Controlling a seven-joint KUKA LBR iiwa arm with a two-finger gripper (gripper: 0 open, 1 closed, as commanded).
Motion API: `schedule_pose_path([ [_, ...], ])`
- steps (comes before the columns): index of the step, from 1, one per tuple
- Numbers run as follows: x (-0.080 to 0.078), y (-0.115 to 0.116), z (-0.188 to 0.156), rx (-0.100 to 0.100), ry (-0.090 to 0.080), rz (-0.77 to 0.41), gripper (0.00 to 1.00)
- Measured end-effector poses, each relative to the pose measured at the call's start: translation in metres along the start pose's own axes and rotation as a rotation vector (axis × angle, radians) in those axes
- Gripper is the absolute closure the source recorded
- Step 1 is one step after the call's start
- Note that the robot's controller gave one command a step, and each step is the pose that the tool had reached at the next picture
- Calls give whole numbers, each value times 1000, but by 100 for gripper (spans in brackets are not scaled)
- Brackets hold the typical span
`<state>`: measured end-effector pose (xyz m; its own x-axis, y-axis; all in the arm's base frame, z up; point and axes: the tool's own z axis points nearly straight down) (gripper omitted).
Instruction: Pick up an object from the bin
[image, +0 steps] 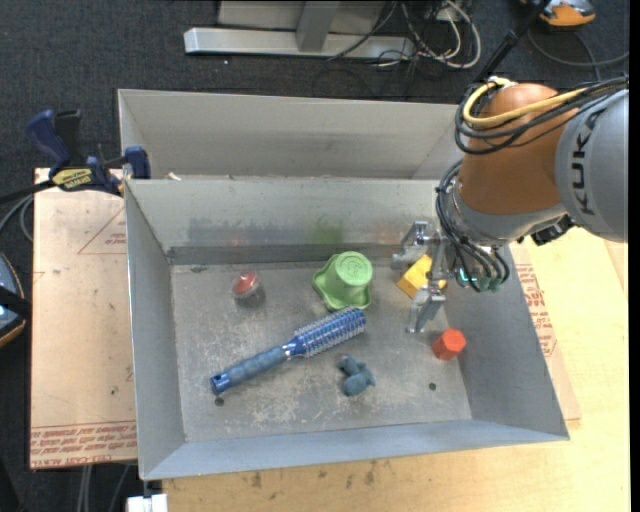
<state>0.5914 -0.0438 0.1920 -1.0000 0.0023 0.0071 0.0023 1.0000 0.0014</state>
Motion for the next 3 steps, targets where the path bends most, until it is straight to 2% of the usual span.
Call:
schedule_pose_path([
  [1, 29, 73, 115, 5, -22, -167, 0],
  [2, 21, 124, 91, 0, -13, -293, 0],
  [3, 29, 133, 93, 1, -7, -310, 0],
])
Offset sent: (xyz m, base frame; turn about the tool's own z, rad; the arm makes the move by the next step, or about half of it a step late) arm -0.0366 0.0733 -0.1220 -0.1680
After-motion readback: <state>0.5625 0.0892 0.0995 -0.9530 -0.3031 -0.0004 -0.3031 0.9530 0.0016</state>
